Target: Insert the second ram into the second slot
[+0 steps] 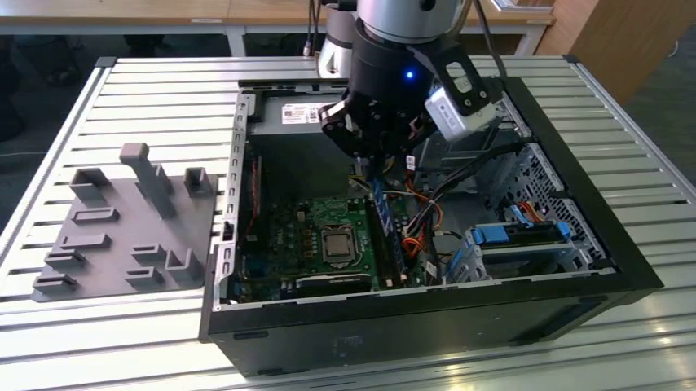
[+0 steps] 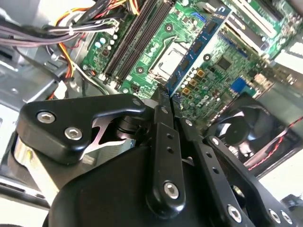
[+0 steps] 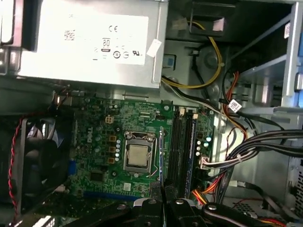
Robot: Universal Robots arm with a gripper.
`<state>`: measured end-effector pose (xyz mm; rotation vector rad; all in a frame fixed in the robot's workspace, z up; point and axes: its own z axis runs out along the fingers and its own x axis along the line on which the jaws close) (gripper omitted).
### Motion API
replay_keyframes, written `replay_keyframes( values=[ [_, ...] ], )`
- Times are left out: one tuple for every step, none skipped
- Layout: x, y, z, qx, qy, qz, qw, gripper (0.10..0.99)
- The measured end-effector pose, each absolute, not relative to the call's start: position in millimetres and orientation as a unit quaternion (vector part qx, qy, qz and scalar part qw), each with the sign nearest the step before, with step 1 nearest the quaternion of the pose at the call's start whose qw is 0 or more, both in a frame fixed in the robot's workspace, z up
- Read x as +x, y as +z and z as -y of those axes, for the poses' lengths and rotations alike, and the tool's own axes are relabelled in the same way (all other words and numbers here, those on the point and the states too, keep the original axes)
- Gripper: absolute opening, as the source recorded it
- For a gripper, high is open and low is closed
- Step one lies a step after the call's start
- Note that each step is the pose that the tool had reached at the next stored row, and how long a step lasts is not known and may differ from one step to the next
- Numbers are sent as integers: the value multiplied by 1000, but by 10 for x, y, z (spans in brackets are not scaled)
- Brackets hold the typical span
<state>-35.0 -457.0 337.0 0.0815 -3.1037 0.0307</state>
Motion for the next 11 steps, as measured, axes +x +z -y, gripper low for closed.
replay_keyframes(
  values=[
    [-350,3365,4570,18,10,1000,18,137],
    [-350,3360,4570,9,10,1000,19,137],
    [-350,3354,4570,1,10,1000,19,137],
    [-350,3348,4570,-8,10,1000,19,137],
    [-350,3342,4570,-15,10,1000,19,137],
    [-349,3337,4570,-18,10,1000,19,137],
    [-350,3331,4570,-18,10,1000,19,137],
    [-350,3318,4570,-18,10,1000,19,137],
    [-350,3307,4570,-17,10,1000,19,137],
    [-349,3297,4570,-15,10,1000,19,137],
    [-349,3289,4570,-11,10,1000,19,137]
  ],
)
